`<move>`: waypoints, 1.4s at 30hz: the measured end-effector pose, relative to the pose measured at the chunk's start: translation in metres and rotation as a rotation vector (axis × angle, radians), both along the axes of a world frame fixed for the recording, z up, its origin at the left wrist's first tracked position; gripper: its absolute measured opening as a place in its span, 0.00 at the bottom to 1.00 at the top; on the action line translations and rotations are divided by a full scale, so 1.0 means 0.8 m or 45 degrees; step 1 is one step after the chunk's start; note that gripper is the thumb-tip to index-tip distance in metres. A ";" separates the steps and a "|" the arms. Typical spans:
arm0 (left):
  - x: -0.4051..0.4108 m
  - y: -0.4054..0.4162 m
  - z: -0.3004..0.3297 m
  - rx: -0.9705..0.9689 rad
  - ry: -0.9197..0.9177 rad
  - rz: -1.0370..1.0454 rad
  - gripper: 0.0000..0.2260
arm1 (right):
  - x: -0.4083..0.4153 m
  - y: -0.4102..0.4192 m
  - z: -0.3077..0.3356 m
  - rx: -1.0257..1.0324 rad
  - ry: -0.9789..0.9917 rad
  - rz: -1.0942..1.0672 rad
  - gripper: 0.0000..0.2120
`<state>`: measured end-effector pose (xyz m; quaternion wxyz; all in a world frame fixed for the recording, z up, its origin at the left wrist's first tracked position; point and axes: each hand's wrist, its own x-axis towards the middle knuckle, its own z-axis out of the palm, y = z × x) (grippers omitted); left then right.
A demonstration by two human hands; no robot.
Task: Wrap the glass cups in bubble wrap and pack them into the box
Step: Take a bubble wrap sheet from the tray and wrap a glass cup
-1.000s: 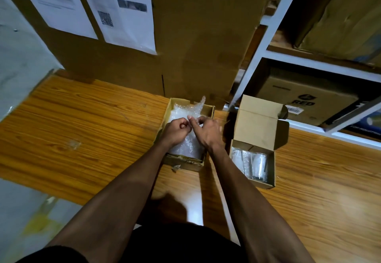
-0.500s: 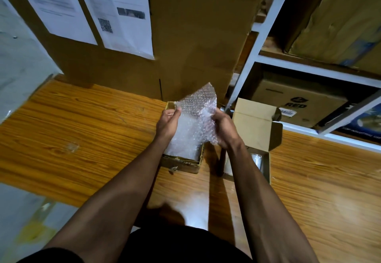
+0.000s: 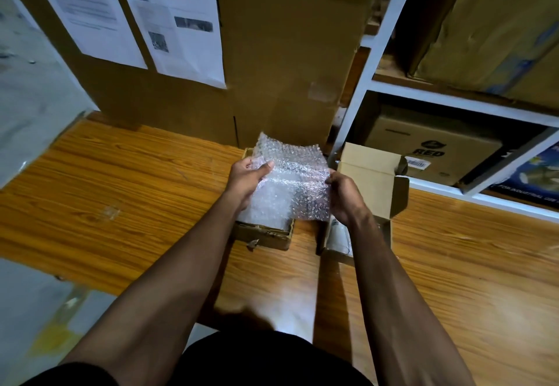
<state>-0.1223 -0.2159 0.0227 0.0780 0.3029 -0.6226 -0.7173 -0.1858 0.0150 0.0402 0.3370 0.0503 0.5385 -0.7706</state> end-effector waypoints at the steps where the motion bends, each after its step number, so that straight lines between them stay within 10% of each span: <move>1: 0.002 0.002 0.005 -0.019 0.011 0.004 0.35 | 0.002 0.003 0.002 -0.003 0.004 0.040 0.18; 11: 0.024 0.012 0.016 0.170 0.041 -0.265 0.48 | 0.001 0.012 -0.005 0.127 0.195 -0.107 0.14; 23: 0.031 0.017 0.026 0.058 0.081 -0.282 0.09 | 0.008 0.065 0.007 0.135 0.321 0.183 0.13; 30: 0.028 0.023 0.016 -0.050 0.088 -0.289 0.15 | 0.022 0.074 0.014 0.230 0.418 0.112 0.03; 42: 0.037 0.011 0.012 -0.251 -0.030 -0.480 0.21 | 0.022 0.082 0.019 0.206 0.230 0.085 0.14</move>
